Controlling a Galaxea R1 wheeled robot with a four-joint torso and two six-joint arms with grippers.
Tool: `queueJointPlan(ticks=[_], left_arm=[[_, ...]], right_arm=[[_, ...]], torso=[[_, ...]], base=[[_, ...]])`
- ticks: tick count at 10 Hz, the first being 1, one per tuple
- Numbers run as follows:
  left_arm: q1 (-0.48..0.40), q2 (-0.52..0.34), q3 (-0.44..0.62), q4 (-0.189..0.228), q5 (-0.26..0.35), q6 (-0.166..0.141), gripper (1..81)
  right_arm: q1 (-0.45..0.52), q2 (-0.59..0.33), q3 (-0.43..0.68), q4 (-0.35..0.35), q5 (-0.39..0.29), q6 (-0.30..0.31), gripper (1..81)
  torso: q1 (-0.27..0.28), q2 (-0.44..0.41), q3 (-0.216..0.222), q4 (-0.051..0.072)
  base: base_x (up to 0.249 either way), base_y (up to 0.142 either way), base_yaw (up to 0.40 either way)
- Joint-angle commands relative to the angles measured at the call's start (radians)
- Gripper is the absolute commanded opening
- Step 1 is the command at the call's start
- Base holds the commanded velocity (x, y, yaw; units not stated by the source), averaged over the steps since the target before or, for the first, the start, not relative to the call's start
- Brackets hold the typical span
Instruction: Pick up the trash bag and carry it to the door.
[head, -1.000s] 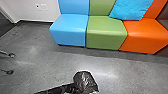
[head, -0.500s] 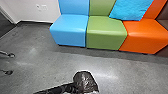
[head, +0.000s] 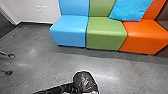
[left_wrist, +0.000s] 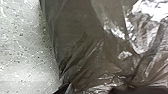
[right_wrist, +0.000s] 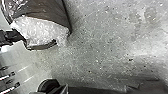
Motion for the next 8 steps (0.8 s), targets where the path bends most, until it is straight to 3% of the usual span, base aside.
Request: queueJointPlan(ticks=[1,2,6,7,8], left_arm=[[-0.096,-0.002,0.002,-0.010,0.054,0.001,81.1],[-0.095,-0.002,0.000,-0.010,0.054,0.003,81.1],[-0.094,0.004,0.000,-0.007,0.042,0.003,81.1],[-0.093,0.004,0.002,-0.008,0.042,0.003,81.1],[-0.093,0.004,0.000,-0.008,0.040,0.001,81.1]], right_arm=[[0.060,-0.038,0.026,0.024,-0.087,0.000,81.1],[0.060,-0.037,0.024,0.026,-0.091,0.000,81.1],[0.066,-0.037,0.027,0.027,-0.091,0.000,81.1],[0.073,-0.037,0.027,0.027,-0.091,0.000,81.1],[0.082,-0.034,0.027,0.034,-0.091,0.000,81.1]], torso=[[0.000,0.000,0.000,0.000],[0.064,-0.100,0.000,0.000],[0.105,-0.168,0.000,0.000],[0.062,-0.102,0.000,0.000],[0.082,-0.135,-0.022,0.000]], base=[[0.000,0.000,0.000],[0.000,0.000,0.000],[0.000,0.000,0.000],[0.000,0.000,0.000],[0.000,0.000,0.000]])
